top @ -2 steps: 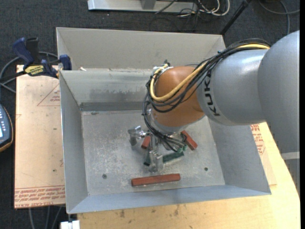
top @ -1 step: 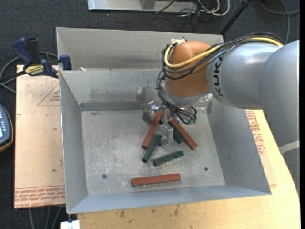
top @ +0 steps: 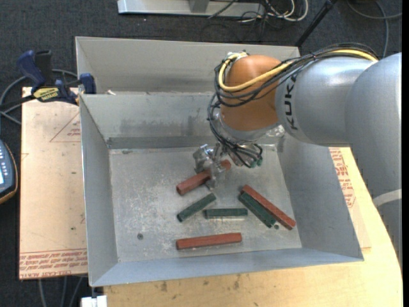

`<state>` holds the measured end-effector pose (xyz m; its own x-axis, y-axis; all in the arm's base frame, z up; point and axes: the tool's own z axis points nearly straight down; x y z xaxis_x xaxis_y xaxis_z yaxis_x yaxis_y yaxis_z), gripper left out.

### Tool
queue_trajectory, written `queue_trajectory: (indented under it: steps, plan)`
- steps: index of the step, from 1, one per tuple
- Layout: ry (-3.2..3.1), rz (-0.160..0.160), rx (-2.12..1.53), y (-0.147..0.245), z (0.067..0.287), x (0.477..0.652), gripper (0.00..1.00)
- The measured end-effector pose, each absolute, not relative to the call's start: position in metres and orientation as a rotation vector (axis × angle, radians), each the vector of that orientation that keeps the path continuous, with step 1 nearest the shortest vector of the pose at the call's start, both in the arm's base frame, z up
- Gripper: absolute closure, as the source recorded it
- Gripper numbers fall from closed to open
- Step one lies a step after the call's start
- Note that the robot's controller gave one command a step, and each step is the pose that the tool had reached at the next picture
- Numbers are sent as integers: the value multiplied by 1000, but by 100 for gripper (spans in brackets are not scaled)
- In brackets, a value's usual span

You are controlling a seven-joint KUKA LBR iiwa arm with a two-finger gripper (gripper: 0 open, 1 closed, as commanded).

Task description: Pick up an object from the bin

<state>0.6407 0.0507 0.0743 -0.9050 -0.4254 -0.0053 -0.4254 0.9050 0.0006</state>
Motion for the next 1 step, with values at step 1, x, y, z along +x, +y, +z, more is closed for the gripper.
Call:
queue_trajectory:
  steps: [1]
  plan:
    - [3052, 0, -694, 68, 207, 626, 100]
